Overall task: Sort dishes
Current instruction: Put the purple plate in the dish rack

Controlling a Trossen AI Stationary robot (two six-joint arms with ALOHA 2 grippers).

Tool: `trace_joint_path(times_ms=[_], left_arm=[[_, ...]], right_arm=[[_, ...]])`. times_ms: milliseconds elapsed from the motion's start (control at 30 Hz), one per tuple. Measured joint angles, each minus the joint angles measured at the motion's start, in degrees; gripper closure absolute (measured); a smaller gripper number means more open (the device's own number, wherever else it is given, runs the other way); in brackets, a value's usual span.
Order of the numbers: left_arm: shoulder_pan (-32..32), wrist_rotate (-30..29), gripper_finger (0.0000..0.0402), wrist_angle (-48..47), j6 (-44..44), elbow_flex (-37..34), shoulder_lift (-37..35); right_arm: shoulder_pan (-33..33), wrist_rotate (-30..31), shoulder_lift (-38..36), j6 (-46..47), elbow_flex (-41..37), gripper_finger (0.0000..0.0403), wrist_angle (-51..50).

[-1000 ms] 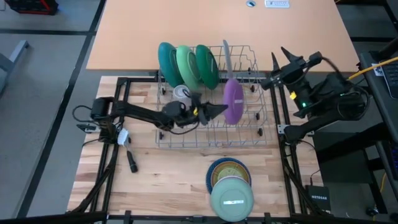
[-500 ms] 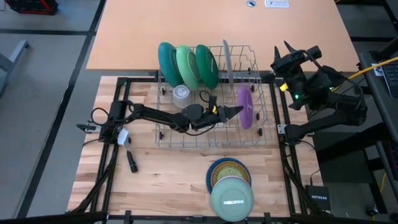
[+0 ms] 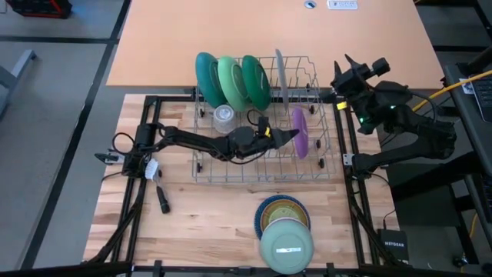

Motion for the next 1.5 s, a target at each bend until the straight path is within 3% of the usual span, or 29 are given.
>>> trace_joint_path(times_ms=[267,600,967,1500], left_arm=[[0.71,-0.18,0.0394,-3.47,-0.03,0.0,-0.04],[0.93,-0.41,0.0348,-4.01,5.88,-0.02,-0.02],[1.97,-0.27,0.0292,-5.95,5.65,-0.04,-0.02],[4.19,-1.47,0.0288,-6.04,8.8,-0.04,-0.02]], right_arm=[[0.04,-4.75,0.0,6.93,0.0,0.0258,-7.14],[0.04,-5.19,0.02,8.59,0.0,0.0258,-10.12],[0.04,-5.19,0.02,8.6,0.0,0.0258,-10.91],[0.04,-5.18,0.02,8.6,0.0,0.0258,-10.89]])
